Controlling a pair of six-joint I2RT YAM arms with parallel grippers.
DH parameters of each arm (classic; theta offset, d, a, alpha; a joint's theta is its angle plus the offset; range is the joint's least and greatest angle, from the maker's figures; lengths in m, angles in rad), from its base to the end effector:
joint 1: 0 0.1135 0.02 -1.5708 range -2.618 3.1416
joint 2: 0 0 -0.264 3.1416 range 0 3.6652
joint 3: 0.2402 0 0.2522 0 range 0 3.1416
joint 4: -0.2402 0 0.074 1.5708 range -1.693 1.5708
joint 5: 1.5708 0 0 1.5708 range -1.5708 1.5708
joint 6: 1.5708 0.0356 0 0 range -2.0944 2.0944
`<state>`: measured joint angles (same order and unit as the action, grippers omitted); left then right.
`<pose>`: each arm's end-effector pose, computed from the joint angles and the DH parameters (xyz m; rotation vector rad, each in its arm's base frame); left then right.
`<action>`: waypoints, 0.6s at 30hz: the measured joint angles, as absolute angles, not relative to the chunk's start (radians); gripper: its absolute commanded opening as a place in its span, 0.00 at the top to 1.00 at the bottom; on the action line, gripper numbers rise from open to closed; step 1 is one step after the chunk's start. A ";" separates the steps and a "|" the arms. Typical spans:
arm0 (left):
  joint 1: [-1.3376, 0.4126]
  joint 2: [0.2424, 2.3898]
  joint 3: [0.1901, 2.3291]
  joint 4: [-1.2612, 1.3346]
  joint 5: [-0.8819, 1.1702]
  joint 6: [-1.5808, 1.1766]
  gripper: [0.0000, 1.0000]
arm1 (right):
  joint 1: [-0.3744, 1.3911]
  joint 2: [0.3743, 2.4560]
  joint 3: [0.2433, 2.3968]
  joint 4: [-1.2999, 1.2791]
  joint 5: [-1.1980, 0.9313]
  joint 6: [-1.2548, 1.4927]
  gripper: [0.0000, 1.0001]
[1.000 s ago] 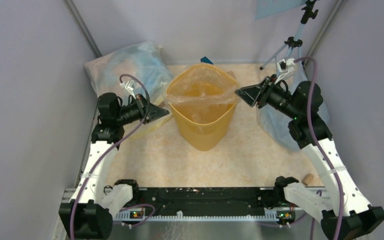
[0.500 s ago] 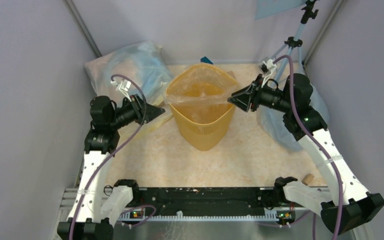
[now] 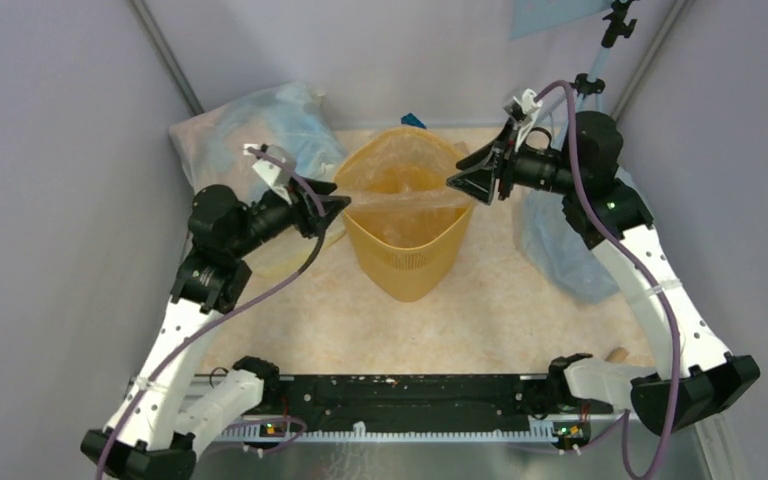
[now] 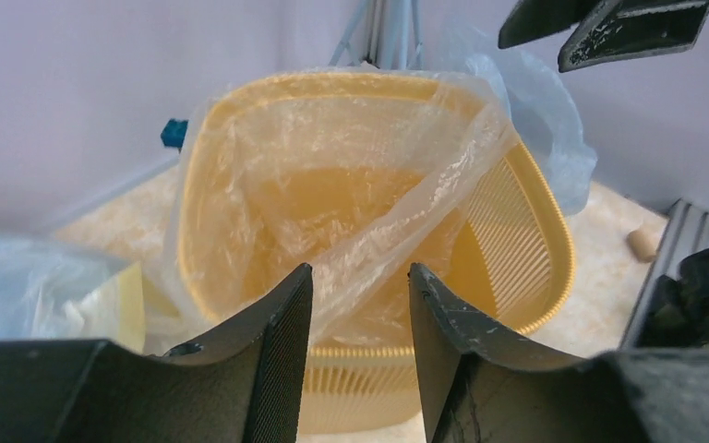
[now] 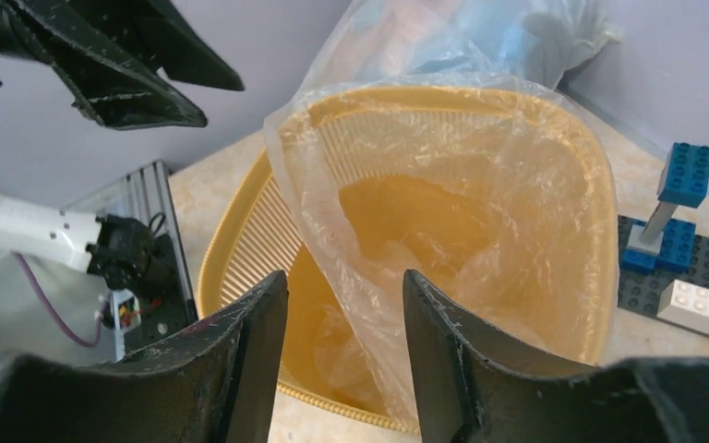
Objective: Put the trash bags into the trash bin
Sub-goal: Place the trash bag in the trash bin.
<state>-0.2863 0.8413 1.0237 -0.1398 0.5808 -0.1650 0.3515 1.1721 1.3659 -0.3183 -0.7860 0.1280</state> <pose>0.1650 -0.0689 0.4182 0.5646 1.4867 -0.7967 0.2211 0.1079 0.4505 -0.7870 1.5785 1.0142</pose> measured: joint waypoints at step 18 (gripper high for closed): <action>-0.615 1.119 1.209 -0.171 0.440 0.391 0.46 | 0.456 1.388 1.547 -0.559 -0.878 -0.280 0.52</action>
<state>-0.6151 1.1194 1.2087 -0.1711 0.4404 0.3908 0.4564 1.3884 1.5471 -0.5594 -0.8780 -0.2798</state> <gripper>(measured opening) 0.516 0.502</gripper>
